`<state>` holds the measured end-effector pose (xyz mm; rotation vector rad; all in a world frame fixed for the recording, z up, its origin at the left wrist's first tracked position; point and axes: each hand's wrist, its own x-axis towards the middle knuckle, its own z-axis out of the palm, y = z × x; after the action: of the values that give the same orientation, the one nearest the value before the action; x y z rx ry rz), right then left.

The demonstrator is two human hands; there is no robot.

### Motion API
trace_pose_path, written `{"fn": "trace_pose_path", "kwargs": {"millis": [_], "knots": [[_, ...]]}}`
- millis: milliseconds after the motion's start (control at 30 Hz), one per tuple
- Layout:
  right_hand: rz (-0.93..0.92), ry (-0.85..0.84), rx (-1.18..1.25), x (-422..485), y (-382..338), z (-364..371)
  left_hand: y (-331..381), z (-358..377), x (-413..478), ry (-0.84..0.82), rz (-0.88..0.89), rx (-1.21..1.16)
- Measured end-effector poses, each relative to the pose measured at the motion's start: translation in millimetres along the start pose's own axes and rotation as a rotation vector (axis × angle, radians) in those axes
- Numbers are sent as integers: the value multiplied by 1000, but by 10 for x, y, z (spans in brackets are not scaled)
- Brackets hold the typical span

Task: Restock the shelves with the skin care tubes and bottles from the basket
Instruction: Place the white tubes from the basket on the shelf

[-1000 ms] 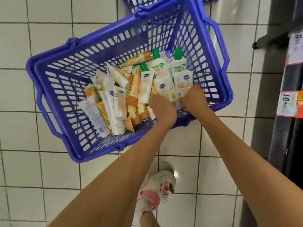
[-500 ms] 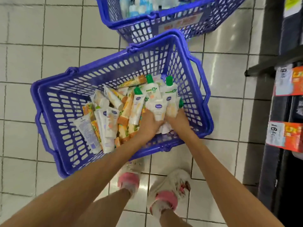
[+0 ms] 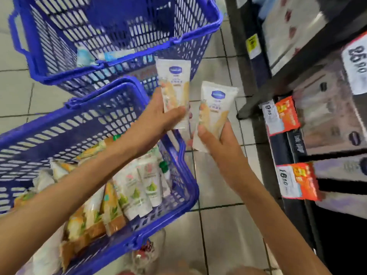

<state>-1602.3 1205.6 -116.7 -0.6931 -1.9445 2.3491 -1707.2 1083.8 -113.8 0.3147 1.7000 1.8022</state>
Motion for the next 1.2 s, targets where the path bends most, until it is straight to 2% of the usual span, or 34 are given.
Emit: {"fn": "trace_pose_path", "kwargs": {"millis": [133,233,367,533,600,667,767,867,967,1100,1200], "knots": [[-222,174,14,347,282,-395,-277,348,559,-112,258,132],[-307,301,48,435,458,-620,-424,621,727,-146,356,137],[-303,512,130,159,381,-757,-406,1016,666,-266,358,133],[-400,542,21,-199,186,-913,-201,1299,585,-513,344,-64],[-467,546,-52,-347,47,-934,-97,1381,538,-504,428,-65],[-557,621,-165,-504,-110,-943,3,1456,538,-485,481,-63],[-669,853,-382,-722,-404,-1025,179,1543,551,-450,479,-105],[-749,1088,-405,-831,-725,-1299,311,1593,601,-423,504,-103],[-676,1281,-479,-789,-980,-1619,422,1679,631,-419,501,-110],[-443,1227,-503,-491,-1057,-1920,500,1807,679,-417,519,-96],[-445,1216,-492,-212,-1080,-2063,528,1867,744,-436,513,-95]]}}
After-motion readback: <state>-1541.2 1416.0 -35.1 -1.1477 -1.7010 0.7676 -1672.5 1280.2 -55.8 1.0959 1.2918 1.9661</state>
